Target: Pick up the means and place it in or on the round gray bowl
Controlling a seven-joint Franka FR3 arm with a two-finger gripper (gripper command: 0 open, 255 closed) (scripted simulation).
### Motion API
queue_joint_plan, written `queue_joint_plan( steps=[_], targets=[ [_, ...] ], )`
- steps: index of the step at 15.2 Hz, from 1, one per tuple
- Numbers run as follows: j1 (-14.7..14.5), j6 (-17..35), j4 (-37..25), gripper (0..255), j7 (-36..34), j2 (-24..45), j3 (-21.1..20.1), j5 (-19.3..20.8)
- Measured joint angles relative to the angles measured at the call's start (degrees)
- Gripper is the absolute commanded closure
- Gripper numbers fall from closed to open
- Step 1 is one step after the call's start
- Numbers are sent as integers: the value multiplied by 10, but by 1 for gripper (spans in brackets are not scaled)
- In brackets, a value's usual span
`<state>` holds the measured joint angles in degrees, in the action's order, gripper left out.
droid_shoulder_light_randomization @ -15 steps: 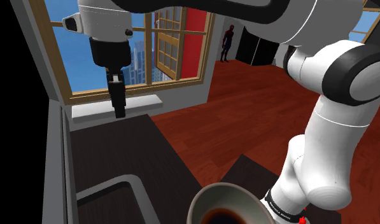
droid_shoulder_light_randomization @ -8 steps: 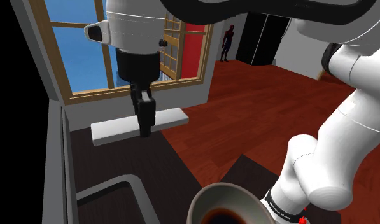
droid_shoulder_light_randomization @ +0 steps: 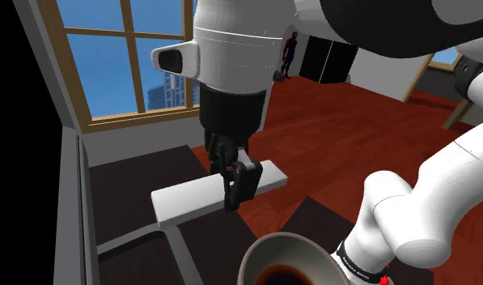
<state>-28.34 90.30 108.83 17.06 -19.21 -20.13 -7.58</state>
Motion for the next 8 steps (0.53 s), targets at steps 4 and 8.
queue_joint_plan(
  steps=[4,8],
  targets=[
    [-19,-5,45,255,-28,-56,-16,-25],
    [-41,-19,76,255,-63,-107,-37,-51]
  ],
)
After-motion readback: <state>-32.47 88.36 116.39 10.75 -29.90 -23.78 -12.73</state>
